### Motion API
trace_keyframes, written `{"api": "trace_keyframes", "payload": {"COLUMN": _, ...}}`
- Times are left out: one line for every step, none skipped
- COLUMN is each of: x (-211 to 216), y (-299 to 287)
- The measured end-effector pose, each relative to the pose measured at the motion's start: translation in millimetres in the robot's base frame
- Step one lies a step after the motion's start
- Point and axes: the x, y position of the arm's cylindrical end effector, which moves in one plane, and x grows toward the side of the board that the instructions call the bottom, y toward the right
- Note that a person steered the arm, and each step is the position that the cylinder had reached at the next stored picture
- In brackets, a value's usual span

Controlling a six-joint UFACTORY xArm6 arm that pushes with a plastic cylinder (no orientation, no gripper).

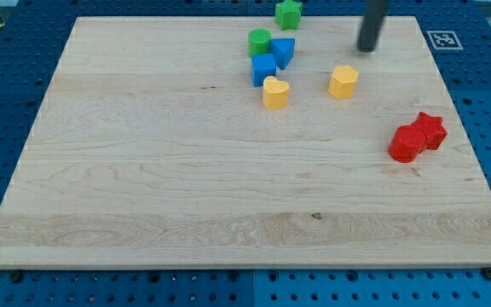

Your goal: Slightly move the yellow hexagon top right to the yellow heart

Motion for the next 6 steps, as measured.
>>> {"api": "trace_keyframes", "payload": {"x": 45, "y": 17}}
{"api": "trace_keyframes", "payload": {"x": 89, "y": -26}}
{"api": "trace_keyframes", "payload": {"x": 112, "y": -105}}
{"api": "trace_keyframes", "payload": {"x": 110, "y": -133}}
{"api": "trace_keyframes", "payload": {"x": 107, "y": -96}}
{"api": "trace_keyframes", "payload": {"x": 129, "y": -105}}
